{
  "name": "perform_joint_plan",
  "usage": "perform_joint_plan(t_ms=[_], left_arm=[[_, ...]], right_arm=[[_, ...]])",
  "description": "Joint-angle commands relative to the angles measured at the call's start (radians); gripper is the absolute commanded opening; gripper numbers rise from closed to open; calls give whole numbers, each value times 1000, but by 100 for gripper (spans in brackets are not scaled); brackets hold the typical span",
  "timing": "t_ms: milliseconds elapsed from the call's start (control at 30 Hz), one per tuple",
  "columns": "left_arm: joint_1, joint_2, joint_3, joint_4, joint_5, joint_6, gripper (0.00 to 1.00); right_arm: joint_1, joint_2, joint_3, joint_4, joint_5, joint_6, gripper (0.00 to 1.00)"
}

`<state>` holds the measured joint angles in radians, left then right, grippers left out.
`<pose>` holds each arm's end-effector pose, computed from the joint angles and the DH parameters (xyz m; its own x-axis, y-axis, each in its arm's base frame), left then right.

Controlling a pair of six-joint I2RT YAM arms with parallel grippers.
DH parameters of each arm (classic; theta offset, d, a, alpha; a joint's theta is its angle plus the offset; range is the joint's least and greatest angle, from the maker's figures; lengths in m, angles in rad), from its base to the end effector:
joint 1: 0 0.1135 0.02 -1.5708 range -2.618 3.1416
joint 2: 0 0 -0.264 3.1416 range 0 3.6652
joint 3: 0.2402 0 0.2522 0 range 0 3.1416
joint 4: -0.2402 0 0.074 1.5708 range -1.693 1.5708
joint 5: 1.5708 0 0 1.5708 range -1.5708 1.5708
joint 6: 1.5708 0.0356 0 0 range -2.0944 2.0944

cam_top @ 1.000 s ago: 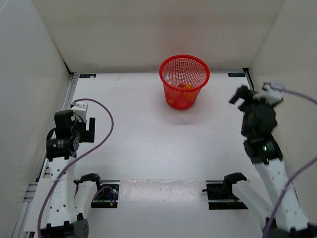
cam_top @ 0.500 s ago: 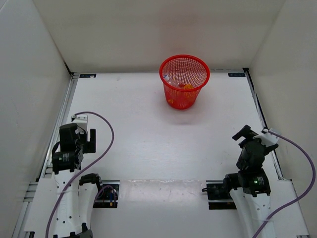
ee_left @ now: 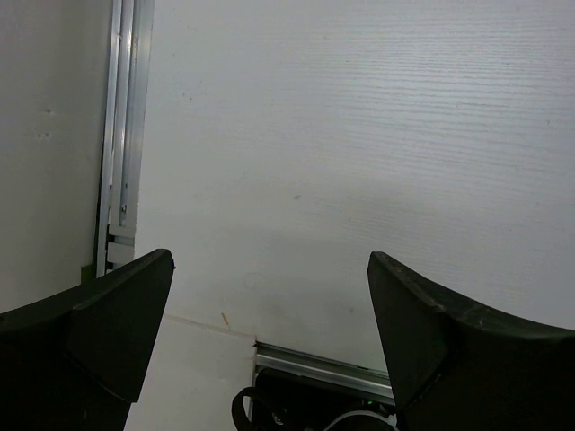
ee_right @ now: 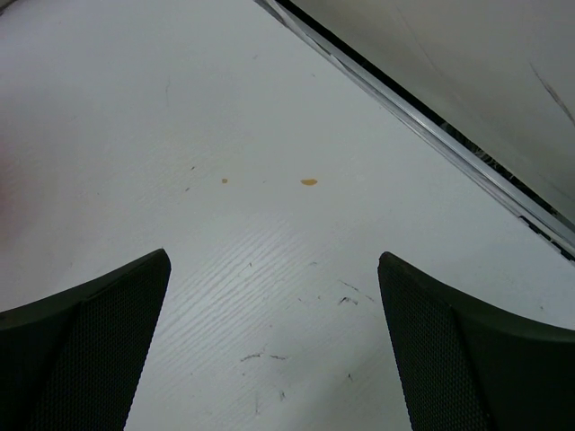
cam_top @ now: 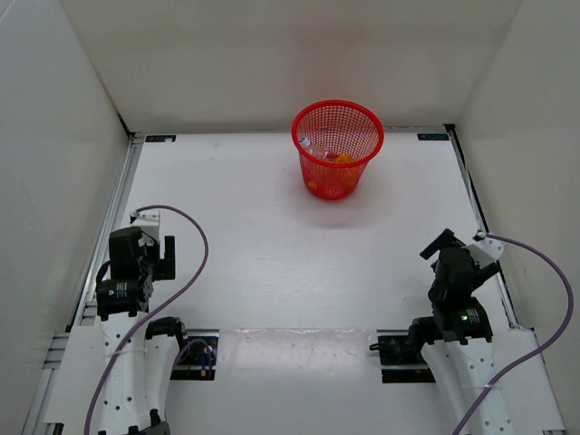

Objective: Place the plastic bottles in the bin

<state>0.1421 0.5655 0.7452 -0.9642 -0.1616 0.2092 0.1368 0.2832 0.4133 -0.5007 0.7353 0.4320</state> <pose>0.1028 0.0205 0.2807 -0.7365 0.1017 -0.6687 -0.1017 0.9607 0.2582 0.0976 -0.0107 0.2422 -0.1088 0.2985 -0.9482 0.6209 0.7653 0.1696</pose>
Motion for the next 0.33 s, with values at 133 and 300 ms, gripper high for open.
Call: perform_joint_plan(t_ms=[133, 300], left_arm=[[8, -9, -4, 15, -10, -11, 100], [17, -9, -14, 15, -10, -11, 100]], right_arm=[[-3, -16, 24, 5, 21, 33, 99], [-3, -7, 24, 5, -8, 33, 99]])
